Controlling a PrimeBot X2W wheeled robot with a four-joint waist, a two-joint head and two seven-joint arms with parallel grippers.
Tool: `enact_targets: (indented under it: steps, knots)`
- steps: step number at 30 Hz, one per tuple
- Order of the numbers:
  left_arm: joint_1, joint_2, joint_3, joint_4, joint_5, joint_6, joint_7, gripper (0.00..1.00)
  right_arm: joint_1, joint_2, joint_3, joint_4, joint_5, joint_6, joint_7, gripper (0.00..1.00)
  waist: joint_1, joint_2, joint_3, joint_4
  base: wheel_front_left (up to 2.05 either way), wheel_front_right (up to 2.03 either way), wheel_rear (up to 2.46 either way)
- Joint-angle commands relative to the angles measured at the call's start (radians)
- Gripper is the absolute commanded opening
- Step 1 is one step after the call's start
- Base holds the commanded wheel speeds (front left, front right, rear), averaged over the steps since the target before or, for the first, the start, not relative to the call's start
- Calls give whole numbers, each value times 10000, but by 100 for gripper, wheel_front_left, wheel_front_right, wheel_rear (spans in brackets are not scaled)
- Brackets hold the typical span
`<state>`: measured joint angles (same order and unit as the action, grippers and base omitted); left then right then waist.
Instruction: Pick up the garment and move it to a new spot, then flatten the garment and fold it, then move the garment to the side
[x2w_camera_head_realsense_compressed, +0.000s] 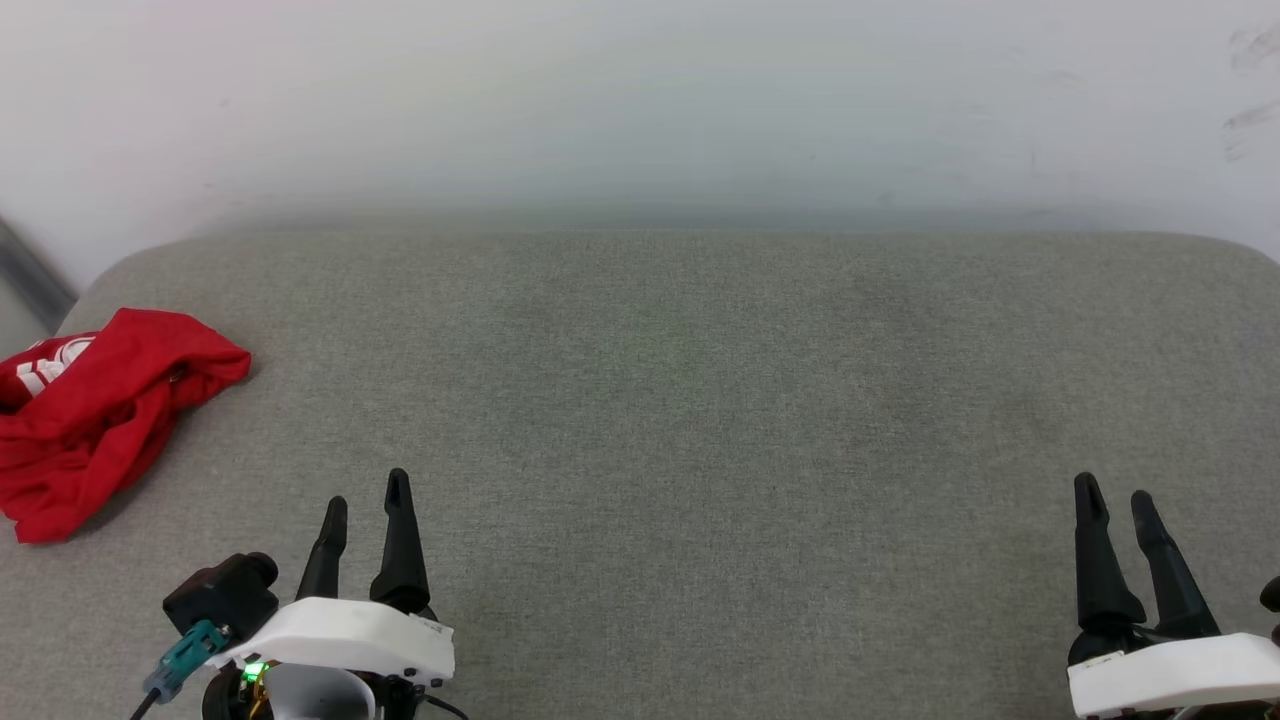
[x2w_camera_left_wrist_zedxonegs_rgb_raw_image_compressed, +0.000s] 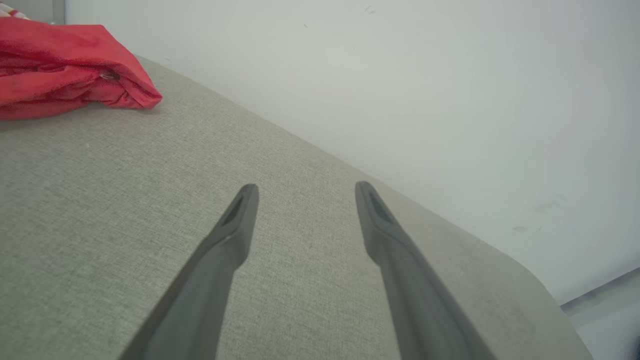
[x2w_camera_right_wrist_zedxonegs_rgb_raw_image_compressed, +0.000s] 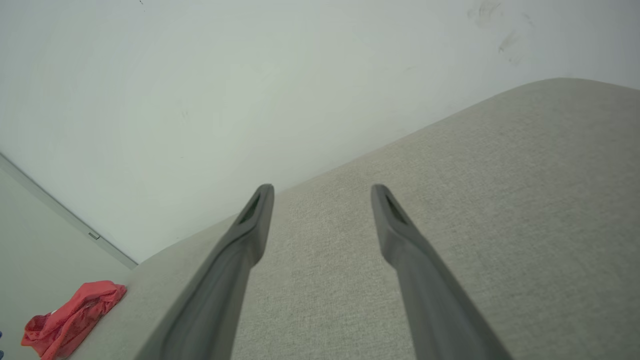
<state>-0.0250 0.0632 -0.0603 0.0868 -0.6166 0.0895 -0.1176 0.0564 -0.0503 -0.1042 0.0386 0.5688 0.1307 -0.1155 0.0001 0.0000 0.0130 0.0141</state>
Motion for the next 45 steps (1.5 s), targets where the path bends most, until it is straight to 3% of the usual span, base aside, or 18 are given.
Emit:
enact_targets:
  steps: [1, 45]
  knots:
    - [-13, 97, -43, -169, 263, 67, -82, 100, 47, -8, 1, -166, -265, 0, -95, 100, -1, 0, -1, 3, 0, 0, 0]
    - [478, -25, -626, -313, 4333, 95, -1117, 100, 786, -1, 68, -1195, -4445, -1, -1151, 100, -1, 0, -24, 124, 0, 0, 0]
